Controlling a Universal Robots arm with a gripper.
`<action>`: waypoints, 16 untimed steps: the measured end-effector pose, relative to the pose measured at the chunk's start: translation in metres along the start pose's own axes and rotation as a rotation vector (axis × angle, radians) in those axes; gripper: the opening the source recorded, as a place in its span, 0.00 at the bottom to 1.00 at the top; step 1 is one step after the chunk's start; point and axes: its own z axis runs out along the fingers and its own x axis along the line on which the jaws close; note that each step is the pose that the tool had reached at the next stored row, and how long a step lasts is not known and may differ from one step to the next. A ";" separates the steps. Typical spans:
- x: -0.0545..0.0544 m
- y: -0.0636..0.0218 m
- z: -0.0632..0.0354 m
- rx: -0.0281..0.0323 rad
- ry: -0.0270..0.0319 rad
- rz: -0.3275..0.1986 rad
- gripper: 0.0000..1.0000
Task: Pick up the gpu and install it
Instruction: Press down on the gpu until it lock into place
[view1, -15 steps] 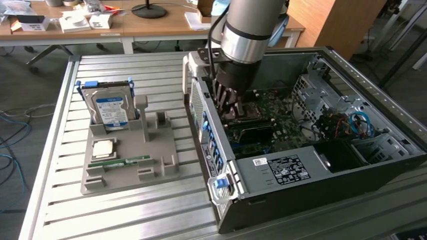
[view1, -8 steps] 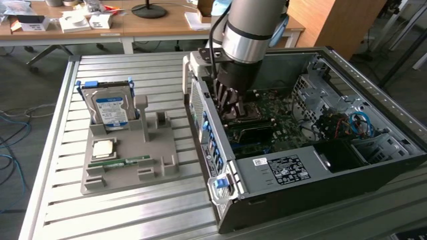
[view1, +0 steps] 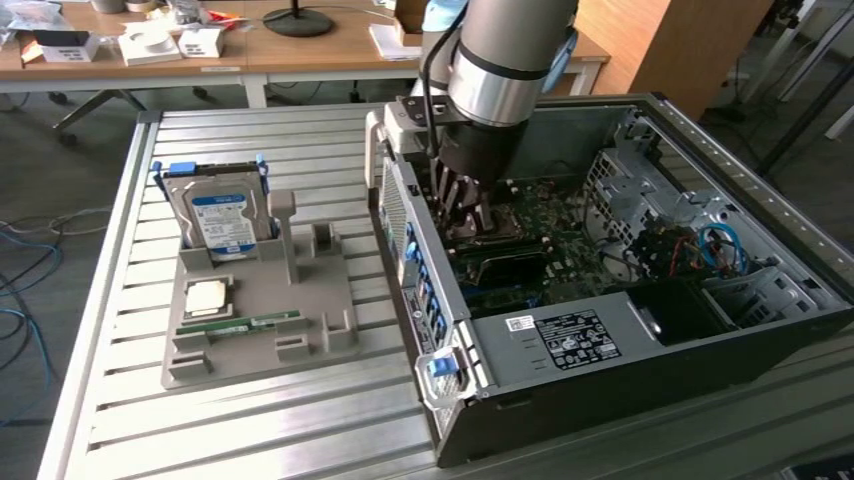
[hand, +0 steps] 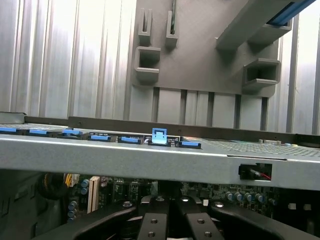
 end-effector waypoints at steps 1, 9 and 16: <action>0.000 0.0000 0.0000 0.0000 0.0000 0.000 0.11; 0.001 -0.0111 -0.0009 0.0007 -0.0162 -0.002 0.11; 0.001 -0.0223 -0.0016 0.0011 -0.0233 -0.002 0.11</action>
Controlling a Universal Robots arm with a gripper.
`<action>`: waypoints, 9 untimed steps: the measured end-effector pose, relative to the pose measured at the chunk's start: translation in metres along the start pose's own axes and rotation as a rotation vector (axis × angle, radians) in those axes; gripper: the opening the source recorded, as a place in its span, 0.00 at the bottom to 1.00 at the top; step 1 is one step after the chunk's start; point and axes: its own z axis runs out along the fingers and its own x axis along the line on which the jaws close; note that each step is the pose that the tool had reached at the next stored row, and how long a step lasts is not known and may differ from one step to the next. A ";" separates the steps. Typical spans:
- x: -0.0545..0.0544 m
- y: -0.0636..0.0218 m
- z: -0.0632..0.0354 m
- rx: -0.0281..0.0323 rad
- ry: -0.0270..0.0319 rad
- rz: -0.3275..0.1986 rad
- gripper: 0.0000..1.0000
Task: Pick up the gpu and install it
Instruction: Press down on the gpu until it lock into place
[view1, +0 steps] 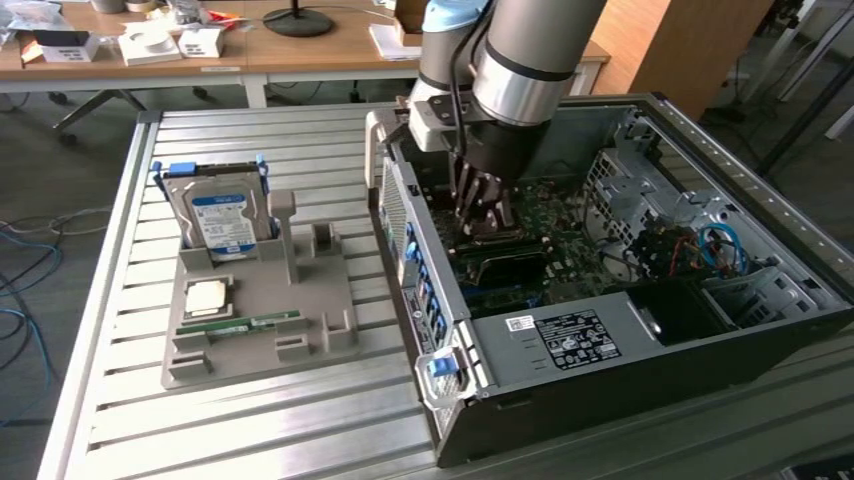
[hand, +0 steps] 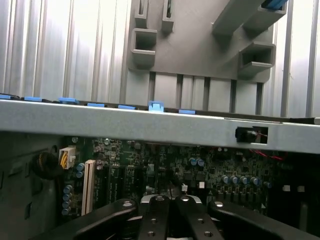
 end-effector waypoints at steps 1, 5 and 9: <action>0.000 -0.0010 0.0000 0.0001 -0.0002 0.000 0.11; 0.000 -0.0079 -0.0003 0.0000 -0.0006 0.000 0.11; 0.001 -0.0153 -0.0009 -0.0001 -0.0016 -0.004 0.11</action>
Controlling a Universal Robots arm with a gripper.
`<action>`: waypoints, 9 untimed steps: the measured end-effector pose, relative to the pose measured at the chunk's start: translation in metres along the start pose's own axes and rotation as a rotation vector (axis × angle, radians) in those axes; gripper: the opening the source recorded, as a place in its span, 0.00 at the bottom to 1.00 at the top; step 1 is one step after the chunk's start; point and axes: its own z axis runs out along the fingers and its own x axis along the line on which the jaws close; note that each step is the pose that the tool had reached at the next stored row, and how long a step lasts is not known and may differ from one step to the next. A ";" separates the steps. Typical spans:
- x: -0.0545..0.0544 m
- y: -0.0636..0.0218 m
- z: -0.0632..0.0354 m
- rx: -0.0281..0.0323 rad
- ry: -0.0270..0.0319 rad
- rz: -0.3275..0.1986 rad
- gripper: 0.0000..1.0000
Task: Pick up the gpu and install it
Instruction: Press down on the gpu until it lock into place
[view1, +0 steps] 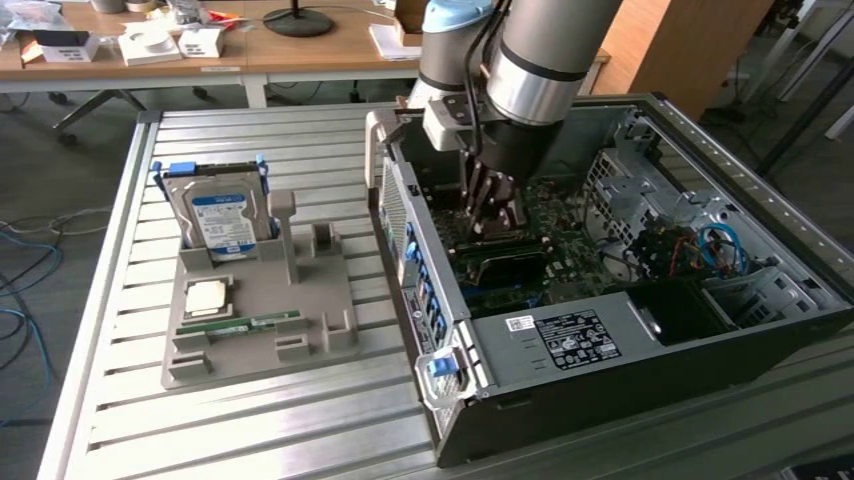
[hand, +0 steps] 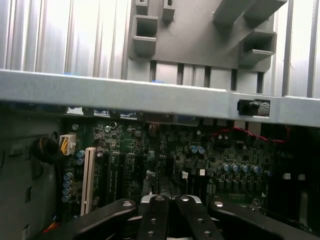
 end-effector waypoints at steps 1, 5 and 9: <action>0.000 -0.0018 -0.0001 0.0000 -0.0002 -0.001 0.11; 0.000 -0.0078 -0.0002 -0.0002 -0.0001 -0.006 0.11; 0.001 -0.0145 -0.0005 -0.0005 0.0005 -0.010 0.11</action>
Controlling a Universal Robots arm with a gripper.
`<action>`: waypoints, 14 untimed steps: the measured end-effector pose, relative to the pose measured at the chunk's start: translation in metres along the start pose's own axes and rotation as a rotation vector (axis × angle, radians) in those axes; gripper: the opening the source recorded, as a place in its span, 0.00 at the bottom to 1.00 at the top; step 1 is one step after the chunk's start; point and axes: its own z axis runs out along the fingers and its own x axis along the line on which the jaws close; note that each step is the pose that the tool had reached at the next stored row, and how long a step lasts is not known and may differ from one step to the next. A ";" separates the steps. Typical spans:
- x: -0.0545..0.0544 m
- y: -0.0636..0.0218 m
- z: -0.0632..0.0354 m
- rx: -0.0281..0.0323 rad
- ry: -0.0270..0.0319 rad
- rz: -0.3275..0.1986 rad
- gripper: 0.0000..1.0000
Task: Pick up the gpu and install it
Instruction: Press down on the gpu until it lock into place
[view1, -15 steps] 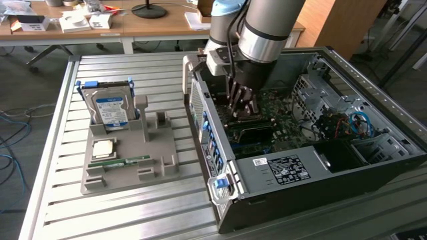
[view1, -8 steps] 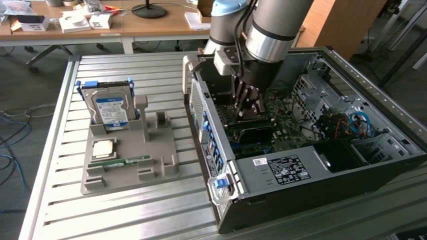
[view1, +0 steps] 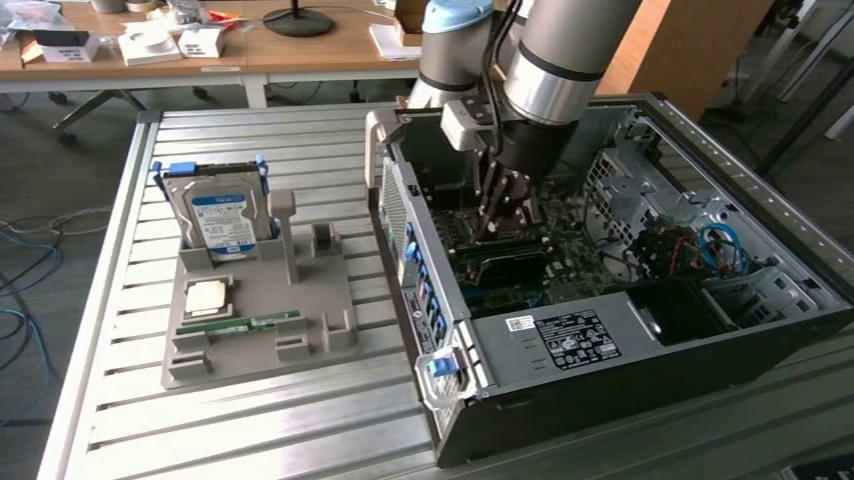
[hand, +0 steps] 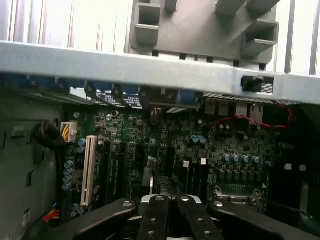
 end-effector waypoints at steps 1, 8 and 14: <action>0.000 -0.0023 -0.0002 0.0000 0.0001 -0.001 0.11; 0.000 -0.0067 -0.0004 -0.0001 0.0001 -0.003 0.11; 0.000 -0.0068 -0.0003 0.0117 0.0008 -0.004 0.11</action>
